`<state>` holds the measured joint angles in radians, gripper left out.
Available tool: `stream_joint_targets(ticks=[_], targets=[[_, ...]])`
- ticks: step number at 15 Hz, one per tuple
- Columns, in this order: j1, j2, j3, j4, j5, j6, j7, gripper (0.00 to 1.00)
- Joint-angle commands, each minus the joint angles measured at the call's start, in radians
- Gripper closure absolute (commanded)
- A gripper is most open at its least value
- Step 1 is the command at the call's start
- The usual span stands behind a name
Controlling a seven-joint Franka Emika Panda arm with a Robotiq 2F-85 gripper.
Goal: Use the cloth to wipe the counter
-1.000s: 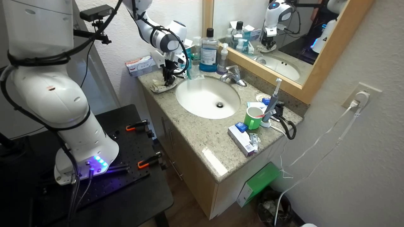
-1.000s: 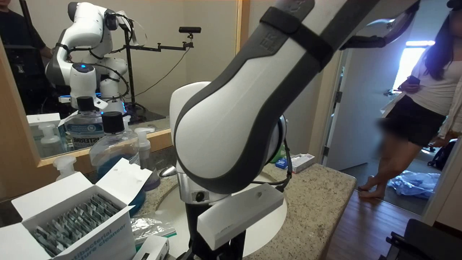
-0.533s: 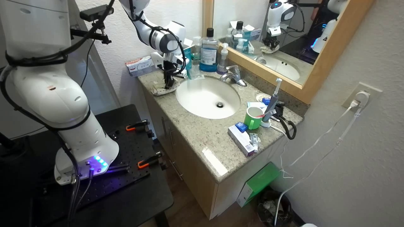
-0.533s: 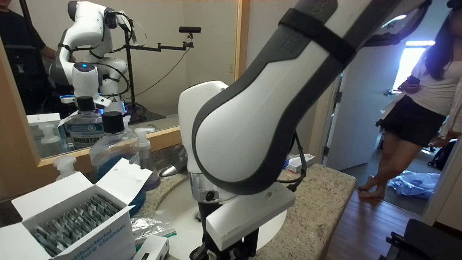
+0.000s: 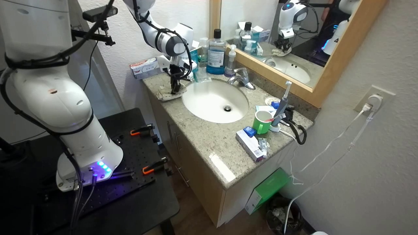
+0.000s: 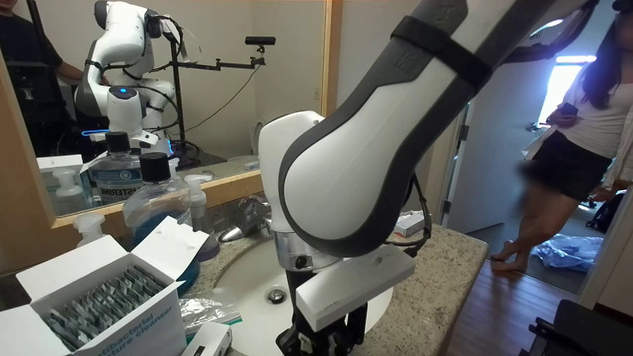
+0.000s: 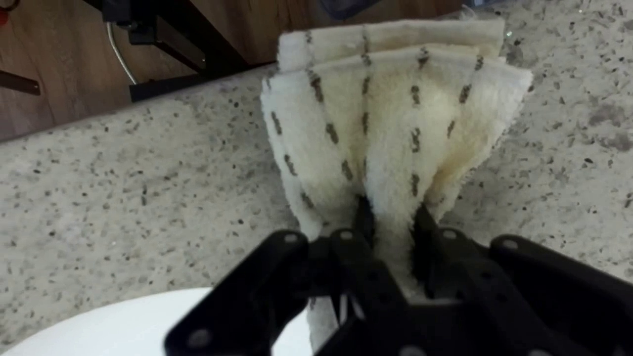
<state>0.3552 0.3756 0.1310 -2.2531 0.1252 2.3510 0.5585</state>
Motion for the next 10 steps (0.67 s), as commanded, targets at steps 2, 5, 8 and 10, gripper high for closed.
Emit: stream_joint_targets(ticks=[2, 5, 8, 10], targets=[[-0.038, 0.049, -0.044, -0.079, -0.043, -0.015, 0.009, 0.95], [-0.056, 0.041, -0.052, -0.094, -0.038, -0.031, 0.008, 0.95], [-0.078, 0.037, -0.064, -0.107, -0.039, -0.055, 0.005, 0.95], [-0.094, 0.039, -0.075, -0.113, -0.042, -0.072, 0.003, 0.95]])
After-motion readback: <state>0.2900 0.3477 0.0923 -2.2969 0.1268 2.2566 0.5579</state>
